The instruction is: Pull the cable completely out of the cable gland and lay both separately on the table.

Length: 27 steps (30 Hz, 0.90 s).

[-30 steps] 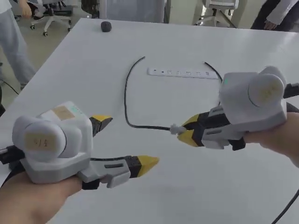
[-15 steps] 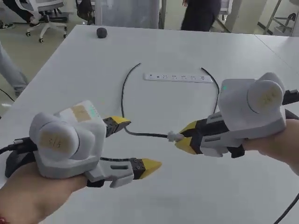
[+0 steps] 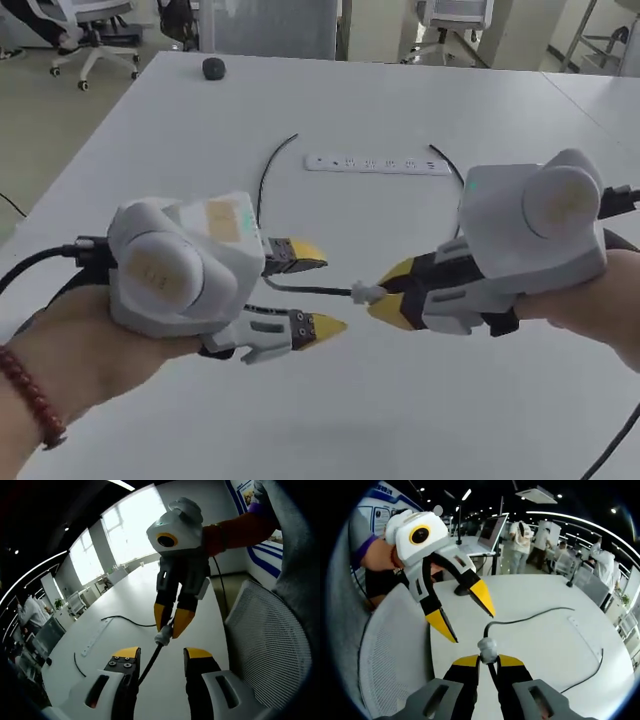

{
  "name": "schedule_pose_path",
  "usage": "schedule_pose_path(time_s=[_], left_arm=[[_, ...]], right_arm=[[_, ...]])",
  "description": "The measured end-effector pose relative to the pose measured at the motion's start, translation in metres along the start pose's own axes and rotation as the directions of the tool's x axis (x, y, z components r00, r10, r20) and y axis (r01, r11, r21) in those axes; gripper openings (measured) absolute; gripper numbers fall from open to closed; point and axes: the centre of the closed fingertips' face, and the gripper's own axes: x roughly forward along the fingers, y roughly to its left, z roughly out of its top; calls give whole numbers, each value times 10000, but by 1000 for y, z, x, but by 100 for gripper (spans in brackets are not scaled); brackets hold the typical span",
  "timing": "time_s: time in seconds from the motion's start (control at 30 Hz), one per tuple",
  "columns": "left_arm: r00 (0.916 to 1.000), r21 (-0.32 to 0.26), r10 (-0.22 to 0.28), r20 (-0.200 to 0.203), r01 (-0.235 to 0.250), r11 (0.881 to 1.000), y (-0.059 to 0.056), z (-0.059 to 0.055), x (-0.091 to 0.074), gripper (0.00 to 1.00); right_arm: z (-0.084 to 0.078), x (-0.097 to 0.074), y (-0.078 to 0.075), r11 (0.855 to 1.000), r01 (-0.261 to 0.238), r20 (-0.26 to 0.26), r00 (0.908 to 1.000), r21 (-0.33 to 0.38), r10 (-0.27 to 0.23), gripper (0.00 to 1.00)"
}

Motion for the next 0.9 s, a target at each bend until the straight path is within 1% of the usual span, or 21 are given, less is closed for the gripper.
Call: schedule_pose_path(time_s=[0.03,0.07,0.1,0.13,0.23,0.27,0.3,0.33,0.37,0.4,0.43,0.47,0.5,0.57,0.63,0.67,0.7,0.8,0.83,0.87,0.9], left_arm=[[9998,146,-206,81,205,9997,-1,3,1,33],[9995,163,-231,224,227,9996,1,6,1,33],[9996,217,-227,186,223,9995,4,6,1,33],[9992,505,-394,-10,394,9979,5,5,1,32],[9988,763,-480,-48,482,9959,10,5,3,31],[9981,877,-608,-72,612,9943,10,5,3,31],[9965,1147,-840,39,830,9899,8,8,5,30],[9958,1239,-918,49,905,9882,7,9,6,31],[9935,1414,-1139,-17,1130,9835,4,8,8,31],[9896,1759,-1424,188,1369,9748,0,12,10,30],[9876,1730,-1560,147,1511,9733,-2,11,11,30],[9874,1736,-1583,-2,1560,9724,-2,8,13,30],[9870,1967,-1608,11,1574,9678,-1,9,13,31],[9874,1885,-1583,-28,1560,9696,1,6,14,30],[9846,2044,-1731,239,1646,9649,-1,11,14,30],[9851,2022,-1711,163,1643,9655,-1,10,14,30],[9840,2285,-1780,104,1709,9584,-2,10,14,29],[9834,2600,-1806,-197,1794,9488,-4,4,16,29],[9829,2759,-1816,-294,1826,9437,-5,4,16,29],[9827,2755,-1829,-290,1838,9436,-6,5,16,28],[9814,2877,-1892,-313,1901,9387,-8,7,16,27]], right_arm=[[0,0,1,10000,-11,-14,10000,-32,11,9],[0,0,1,10000,-29,-27,10000,-52,29,9],[1,0,2,10000,-47,-50,10000,-83,47,9],[1,-1,3,9999,-45,-33,10000,-104,44,9],[3,-2,4,9999,-76,-30,10000,-144,76,9],[3,-2,5,9999,-81,-24,10000,-149,80,9],[3,-2,6,9998,-100,-15,9999,-155,100,9],[4,-2,7,9998,-136,-16,9999,-169,136,9],[4,-2,7,9997,-156,-17,9999,-174,156,9],[4,-1,8,9996,-192,-16,9998,-185,191,9],[5,-1,8,9996,-200,-15,9998,-187,200,9],[6,-2,9,9996,-198,19,9998,-191,198,9],[6,-2,8,9997,-198,49,9998,-175,199,9],[8,-4,8,9997,-205,104,9997,-132,207,9],[8,-5,9,9996,-242,127,9996,-111,243,9],[8,-5,9,9996,-253,127,9996,-114,254,9],[8,-5,10,9996,-262,119,9996,-119,264,9],[8,-5,11,9994,-325,91,9994,-108,326,9],[8,-5,13,9993,-350,89,9993,-135,351,9],[9,-5,13,9992,-371,62,9993,-160,372,9],[9,-4,14,9990,-390,17,9992,-212,391,9]])
